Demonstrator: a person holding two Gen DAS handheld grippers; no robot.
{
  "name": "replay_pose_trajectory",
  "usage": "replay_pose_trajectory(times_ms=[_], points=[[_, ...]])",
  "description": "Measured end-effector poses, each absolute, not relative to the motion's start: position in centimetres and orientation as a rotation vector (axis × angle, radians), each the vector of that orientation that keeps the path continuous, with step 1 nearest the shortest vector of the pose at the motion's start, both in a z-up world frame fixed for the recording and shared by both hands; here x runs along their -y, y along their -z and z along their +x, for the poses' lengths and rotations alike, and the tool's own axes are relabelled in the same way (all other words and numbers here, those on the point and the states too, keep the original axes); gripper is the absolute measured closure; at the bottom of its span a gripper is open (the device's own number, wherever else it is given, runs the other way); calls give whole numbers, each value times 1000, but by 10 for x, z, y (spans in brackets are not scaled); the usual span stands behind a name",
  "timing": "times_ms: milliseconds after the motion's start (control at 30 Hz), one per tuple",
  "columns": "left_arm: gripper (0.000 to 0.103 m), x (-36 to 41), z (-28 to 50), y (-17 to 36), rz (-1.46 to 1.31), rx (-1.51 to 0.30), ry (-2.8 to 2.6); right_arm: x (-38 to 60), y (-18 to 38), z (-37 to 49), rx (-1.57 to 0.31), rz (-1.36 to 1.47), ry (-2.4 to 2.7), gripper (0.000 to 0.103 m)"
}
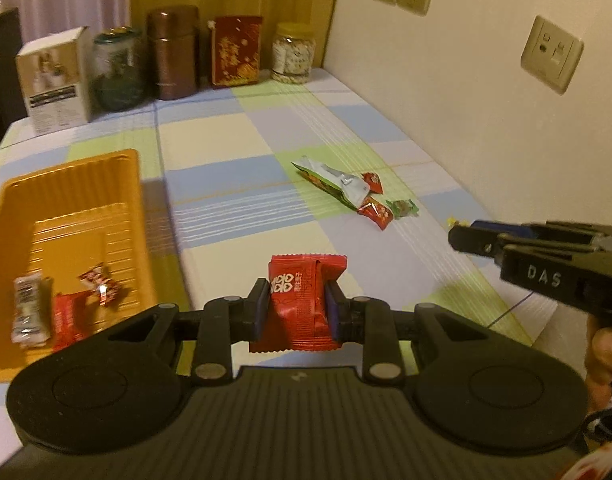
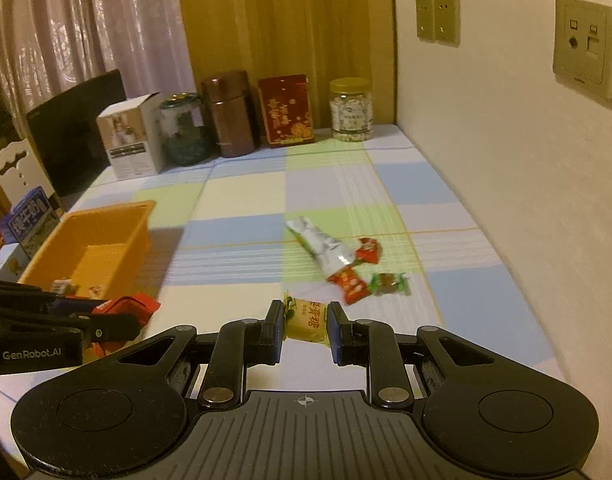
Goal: Organize snacks
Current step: 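Carry the red pack and yellow candy over the orange tray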
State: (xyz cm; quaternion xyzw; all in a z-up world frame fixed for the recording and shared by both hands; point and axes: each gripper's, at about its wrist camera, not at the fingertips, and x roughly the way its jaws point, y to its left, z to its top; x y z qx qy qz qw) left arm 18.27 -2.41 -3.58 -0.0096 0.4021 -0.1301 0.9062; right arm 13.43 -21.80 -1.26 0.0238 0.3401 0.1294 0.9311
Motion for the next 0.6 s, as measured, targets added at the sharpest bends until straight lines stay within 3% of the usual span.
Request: replay_pose_trajectory(times_ms=[600], points=[[77, -49, 116, 6, -63, -773, 161, 141, -9, 85, -700, 14, -368, 80]])
